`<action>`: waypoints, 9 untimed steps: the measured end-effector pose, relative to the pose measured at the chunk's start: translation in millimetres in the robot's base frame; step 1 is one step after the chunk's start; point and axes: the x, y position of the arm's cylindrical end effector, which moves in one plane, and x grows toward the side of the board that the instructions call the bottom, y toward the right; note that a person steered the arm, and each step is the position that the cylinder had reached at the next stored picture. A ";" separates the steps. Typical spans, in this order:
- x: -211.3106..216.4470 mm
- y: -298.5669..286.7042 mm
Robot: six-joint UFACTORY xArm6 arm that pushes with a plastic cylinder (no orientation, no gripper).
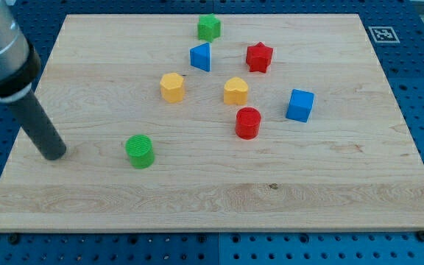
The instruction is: Slide the green circle towards the center
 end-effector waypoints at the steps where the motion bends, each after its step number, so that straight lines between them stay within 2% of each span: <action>1: 9.9 32.1; 3: 10.9 116.6; 6: 8.7 150.8; 8: -30.4 151.5; 9: -35.6 152.6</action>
